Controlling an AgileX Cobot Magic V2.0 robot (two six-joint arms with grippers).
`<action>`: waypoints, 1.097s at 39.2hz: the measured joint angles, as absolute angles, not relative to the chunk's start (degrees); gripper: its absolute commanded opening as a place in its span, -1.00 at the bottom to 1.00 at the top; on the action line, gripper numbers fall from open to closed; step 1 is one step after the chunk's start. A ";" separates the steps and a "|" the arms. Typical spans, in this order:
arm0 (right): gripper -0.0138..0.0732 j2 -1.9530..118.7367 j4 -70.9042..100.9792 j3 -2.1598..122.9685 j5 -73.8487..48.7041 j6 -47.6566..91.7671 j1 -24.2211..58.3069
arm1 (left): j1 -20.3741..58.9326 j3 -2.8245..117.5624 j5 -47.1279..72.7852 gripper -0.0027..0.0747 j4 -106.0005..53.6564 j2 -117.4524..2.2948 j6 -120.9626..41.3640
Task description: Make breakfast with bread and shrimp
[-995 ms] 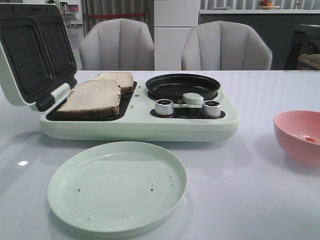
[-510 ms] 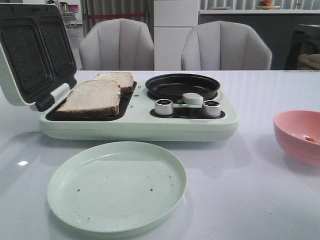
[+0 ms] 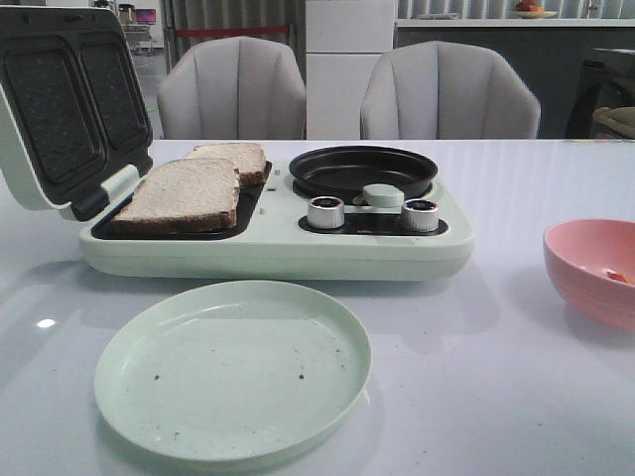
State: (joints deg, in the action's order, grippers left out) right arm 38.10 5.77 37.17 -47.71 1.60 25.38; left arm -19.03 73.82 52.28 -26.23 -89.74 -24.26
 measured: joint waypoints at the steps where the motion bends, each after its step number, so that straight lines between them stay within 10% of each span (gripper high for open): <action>1: 0.60 38.10 5.77 37.17 -47.71 1.60 25.38 | -19.03 74.93 52.15 -0.47 -26.86 -91.11 -24.72; 43: 0.60 38.10 5.77 37.17 -47.71 1.60 25.38 | -9.28 92.84 62.61 -0.67 -52.23 -104.13 -37.29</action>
